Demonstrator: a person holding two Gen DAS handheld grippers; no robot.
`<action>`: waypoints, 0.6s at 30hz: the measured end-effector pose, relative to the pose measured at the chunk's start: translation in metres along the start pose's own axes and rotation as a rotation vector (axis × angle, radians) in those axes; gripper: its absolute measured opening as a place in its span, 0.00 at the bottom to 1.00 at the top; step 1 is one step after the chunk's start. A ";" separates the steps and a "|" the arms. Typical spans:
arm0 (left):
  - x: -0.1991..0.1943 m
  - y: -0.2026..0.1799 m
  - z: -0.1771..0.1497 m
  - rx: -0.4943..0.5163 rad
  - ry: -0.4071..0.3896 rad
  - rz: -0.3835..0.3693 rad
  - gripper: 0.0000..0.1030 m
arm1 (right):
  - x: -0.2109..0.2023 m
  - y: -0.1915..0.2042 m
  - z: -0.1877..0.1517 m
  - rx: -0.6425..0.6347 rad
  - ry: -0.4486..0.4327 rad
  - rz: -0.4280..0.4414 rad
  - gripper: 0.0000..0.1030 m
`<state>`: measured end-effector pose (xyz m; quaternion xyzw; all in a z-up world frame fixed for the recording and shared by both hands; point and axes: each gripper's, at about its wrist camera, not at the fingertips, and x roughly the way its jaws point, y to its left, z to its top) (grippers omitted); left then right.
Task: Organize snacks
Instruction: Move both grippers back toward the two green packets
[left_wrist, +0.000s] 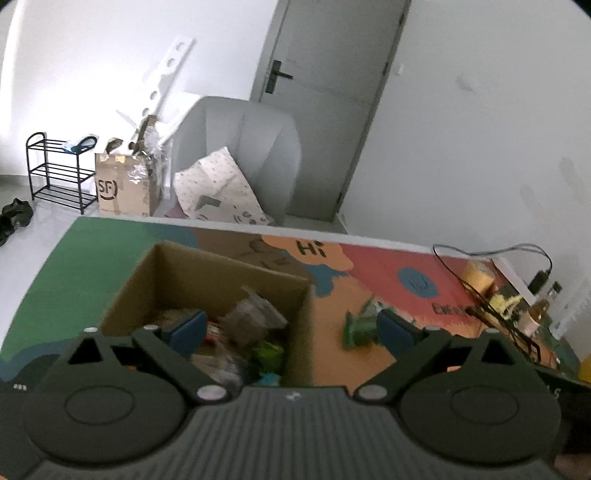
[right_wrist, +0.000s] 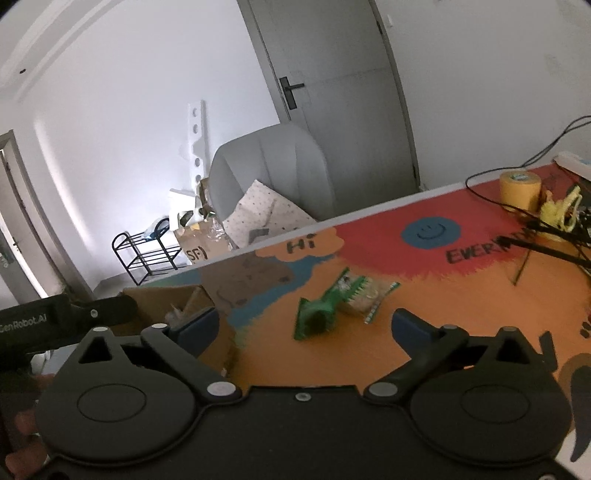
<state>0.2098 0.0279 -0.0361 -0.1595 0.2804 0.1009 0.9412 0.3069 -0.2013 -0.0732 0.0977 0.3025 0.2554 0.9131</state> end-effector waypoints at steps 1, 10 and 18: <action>0.001 -0.005 -0.002 0.006 0.009 -0.005 0.95 | 0.000 -0.003 0.000 0.002 0.004 -0.002 1.00; 0.011 -0.038 -0.011 0.039 0.049 -0.032 0.95 | -0.007 -0.033 -0.004 0.041 0.007 -0.022 1.00; 0.024 -0.059 -0.011 0.051 0.076 -0.057 0.95 | -0.012 -0.058 -0.006 0.114 -0.019 -0.046 1.00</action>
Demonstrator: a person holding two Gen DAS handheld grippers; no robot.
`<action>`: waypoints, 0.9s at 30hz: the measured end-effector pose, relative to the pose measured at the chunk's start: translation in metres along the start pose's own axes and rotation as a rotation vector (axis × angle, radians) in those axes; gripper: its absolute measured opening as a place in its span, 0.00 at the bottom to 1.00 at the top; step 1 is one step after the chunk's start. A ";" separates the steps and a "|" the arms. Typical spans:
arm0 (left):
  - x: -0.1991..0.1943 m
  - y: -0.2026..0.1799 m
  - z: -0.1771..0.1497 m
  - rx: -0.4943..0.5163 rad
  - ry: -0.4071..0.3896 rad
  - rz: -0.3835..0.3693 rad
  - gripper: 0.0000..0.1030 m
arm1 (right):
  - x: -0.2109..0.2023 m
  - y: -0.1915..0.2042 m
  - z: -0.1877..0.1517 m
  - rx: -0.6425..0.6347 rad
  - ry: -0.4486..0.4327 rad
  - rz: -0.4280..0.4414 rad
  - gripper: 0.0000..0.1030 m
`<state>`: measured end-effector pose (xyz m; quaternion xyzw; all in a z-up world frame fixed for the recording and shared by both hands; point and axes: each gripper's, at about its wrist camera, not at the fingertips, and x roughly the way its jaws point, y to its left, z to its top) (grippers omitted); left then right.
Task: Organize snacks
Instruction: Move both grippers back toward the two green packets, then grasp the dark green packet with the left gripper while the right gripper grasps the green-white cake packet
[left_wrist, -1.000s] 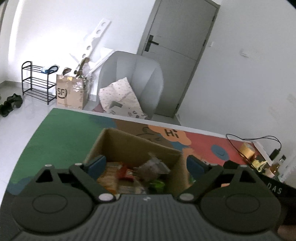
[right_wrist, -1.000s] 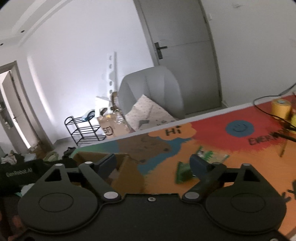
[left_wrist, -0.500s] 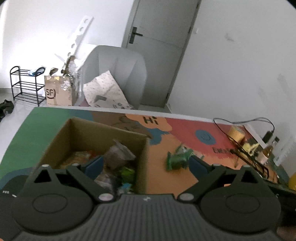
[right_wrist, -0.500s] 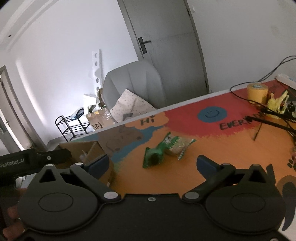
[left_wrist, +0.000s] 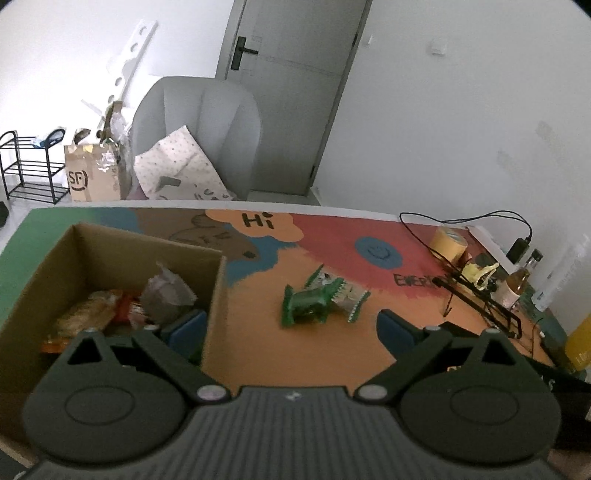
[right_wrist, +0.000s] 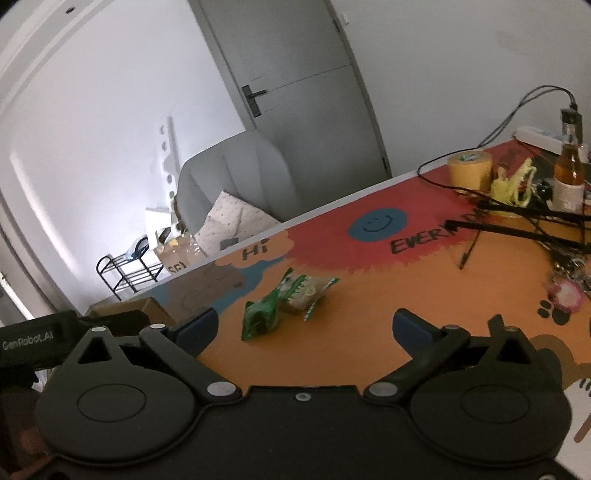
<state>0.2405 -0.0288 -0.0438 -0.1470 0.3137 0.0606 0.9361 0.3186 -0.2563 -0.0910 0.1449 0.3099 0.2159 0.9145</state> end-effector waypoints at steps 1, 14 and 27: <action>0.002 -0.002 0.001 0.003 -0.002 0.001 0.95 | 0.001 -0.004 0.000 0.011 -0.001 -0.001 1.00; 0.029 -0.032 0.004 0.012 -0.007 0.024 0.91 | 0.017 -0.033 0.008 0.017 -0.016 0.041 0.95; 0.079 -0.044 0.003 0.010 0.050 0.074 0.64 | 0.060 -0.045 0.017 0.000 0.049 0.073 0.71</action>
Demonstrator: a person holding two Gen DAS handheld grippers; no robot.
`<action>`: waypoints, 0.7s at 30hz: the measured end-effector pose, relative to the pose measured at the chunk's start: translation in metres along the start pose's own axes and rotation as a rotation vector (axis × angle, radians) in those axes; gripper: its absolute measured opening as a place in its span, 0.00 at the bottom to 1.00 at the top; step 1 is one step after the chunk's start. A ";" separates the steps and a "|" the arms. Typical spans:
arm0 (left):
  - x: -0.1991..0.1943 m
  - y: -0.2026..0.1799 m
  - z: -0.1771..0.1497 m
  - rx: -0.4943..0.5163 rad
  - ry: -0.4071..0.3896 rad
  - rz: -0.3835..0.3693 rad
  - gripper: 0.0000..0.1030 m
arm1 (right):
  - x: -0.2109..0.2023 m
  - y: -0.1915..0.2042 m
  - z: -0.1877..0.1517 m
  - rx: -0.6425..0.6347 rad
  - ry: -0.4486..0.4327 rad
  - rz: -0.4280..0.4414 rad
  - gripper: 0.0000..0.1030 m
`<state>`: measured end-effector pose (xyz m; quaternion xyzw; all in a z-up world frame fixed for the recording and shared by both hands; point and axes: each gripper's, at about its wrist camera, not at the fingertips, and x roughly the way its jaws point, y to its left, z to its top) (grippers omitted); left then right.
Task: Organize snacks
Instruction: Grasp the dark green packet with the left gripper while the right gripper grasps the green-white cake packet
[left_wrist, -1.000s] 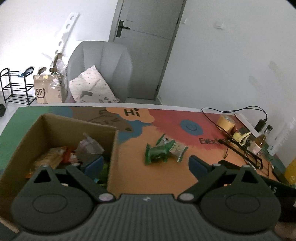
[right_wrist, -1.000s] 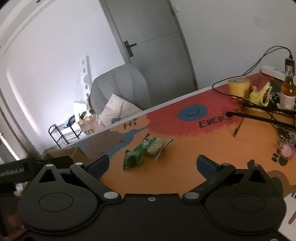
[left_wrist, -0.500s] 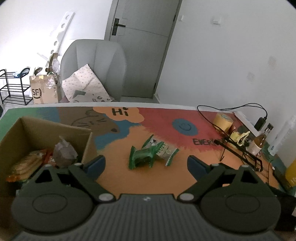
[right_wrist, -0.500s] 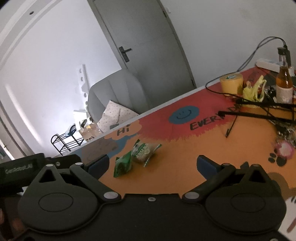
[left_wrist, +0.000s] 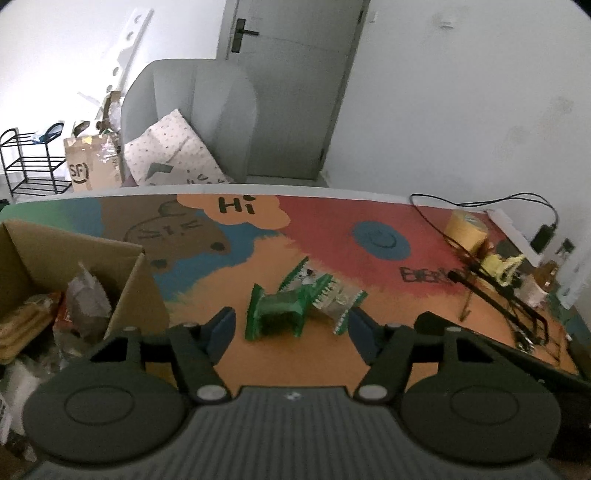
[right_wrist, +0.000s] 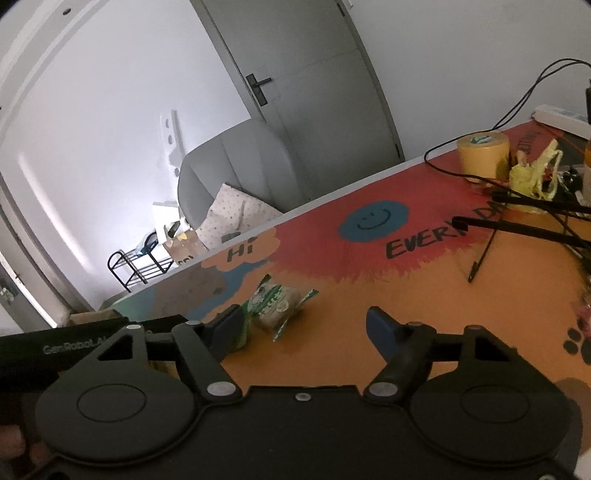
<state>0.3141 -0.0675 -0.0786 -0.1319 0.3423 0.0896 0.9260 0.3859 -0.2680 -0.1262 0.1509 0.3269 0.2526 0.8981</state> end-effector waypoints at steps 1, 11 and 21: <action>0.004 0.000 0.001 -0.004 0.002 0.006 0.64 | 0.003 -0.001 0.001 -0.005 0.004 0.001 0.70; 0.045 -0.008 0.003 -0.005 0.032 0.055 0.63 | 0.033 -0.012 0.009 -0.040 0.060 0.016 0.65; 0.079 0.003 0.004 -0.022 0.054 0.097 0.58 | 0.058 -0.011 0.014 -0.129 0.098 0.018 0.65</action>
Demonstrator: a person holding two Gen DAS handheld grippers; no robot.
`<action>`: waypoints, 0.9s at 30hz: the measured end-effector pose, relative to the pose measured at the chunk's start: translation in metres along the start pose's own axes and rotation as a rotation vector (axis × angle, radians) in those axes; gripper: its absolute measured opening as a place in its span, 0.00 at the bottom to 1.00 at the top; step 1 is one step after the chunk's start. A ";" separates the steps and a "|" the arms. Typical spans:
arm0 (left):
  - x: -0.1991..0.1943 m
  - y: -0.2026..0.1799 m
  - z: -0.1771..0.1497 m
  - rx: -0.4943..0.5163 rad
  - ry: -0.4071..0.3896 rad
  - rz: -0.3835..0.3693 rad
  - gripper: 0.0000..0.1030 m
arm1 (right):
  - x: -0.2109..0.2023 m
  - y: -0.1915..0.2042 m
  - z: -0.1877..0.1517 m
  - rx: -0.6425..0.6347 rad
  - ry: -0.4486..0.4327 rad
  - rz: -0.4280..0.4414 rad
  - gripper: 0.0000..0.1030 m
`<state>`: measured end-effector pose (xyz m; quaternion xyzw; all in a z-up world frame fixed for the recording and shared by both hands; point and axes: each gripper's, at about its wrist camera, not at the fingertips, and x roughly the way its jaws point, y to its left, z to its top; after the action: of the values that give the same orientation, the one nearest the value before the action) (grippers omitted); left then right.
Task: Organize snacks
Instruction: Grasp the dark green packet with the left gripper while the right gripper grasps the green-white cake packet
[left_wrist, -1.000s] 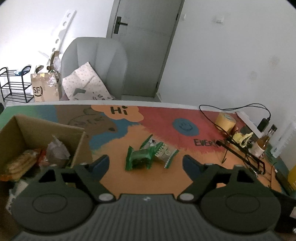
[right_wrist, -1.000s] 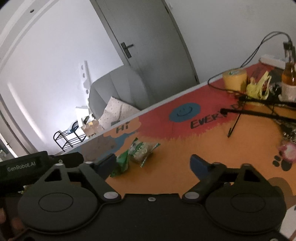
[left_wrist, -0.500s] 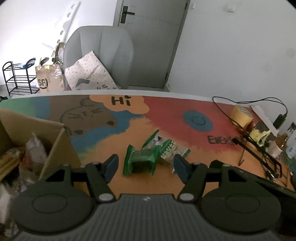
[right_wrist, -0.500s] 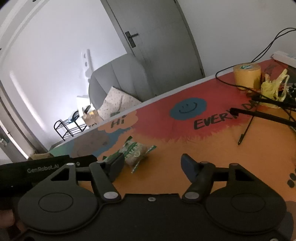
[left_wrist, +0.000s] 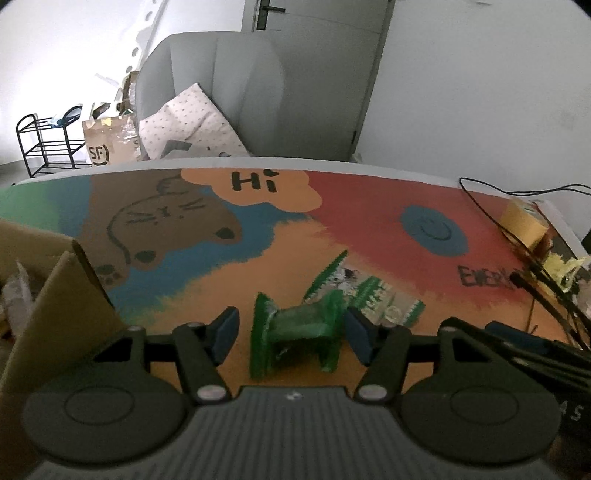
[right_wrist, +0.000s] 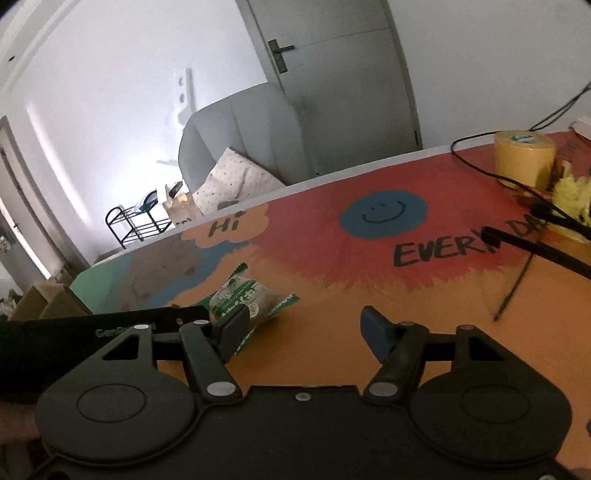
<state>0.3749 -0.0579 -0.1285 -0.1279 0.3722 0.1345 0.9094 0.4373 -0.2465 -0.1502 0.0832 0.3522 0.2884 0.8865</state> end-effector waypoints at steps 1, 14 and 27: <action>0.003 0.002 0.000 -0.001 0.000 0.002 0.53 | 0.002 0.001 0.001 -0.009 0.003 0.007 0.65; -0.021 0.020 0.007 -0.058 -0.067 -0.005 0.36 | 0.024 0.027 0.010 -0.106 0.021 0.046 0.66; -0.035 0.026 0.015 -0.070 -0.099 -0.058 0.35 | 0.047 0.054 0.007 -0.161 0.054 0.054 0.65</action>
<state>0.3514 -0.0344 -0.0964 -0.1634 0.3180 0.1270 0.9252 0.4451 -0.1757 -0.1531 0.0131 0.3492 0.3417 0.8724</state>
